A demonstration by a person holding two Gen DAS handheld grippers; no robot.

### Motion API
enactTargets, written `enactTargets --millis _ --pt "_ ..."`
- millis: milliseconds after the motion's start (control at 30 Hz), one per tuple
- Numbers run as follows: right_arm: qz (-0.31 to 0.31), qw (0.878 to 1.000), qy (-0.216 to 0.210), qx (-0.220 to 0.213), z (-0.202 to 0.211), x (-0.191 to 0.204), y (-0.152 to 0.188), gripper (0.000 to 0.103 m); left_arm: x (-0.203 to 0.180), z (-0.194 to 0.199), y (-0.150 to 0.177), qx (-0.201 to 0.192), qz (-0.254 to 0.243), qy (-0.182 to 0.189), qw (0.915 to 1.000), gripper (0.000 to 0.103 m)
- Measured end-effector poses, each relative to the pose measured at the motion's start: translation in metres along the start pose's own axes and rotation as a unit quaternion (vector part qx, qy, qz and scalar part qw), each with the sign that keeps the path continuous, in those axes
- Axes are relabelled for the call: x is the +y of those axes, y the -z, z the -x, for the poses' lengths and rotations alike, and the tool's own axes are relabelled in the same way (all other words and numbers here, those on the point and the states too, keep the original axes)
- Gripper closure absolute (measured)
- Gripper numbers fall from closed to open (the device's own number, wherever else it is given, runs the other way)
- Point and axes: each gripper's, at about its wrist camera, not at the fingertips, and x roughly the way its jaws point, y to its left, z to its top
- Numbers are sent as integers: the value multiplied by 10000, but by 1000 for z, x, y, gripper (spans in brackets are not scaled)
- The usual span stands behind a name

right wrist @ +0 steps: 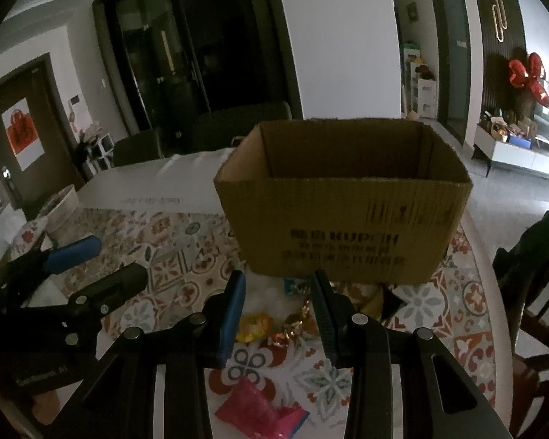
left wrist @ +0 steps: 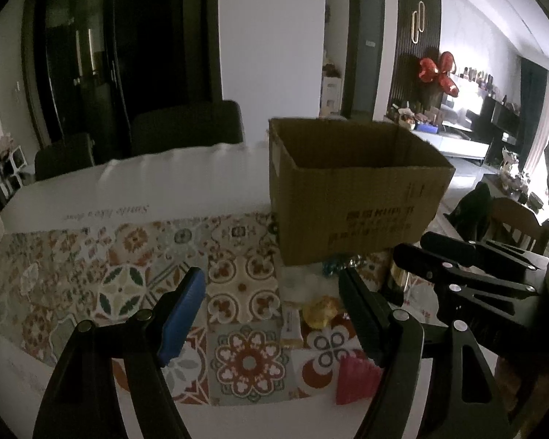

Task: Organize snacks
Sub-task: 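Grasp the white bar packet with the left tool while the right tool grasps a gold foil candy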

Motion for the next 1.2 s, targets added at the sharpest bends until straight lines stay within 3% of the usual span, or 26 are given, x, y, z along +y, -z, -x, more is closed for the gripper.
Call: enactTargets --millis 500,1200 --pt "-96 9987 59 491 -34 -7 30 65 -3 -38 35 477 -234 -206 9984 29" --pt "-274 9946 7 998 -82 -19 43 65 -9 -100 55 1172 -208 -77 9929 45"
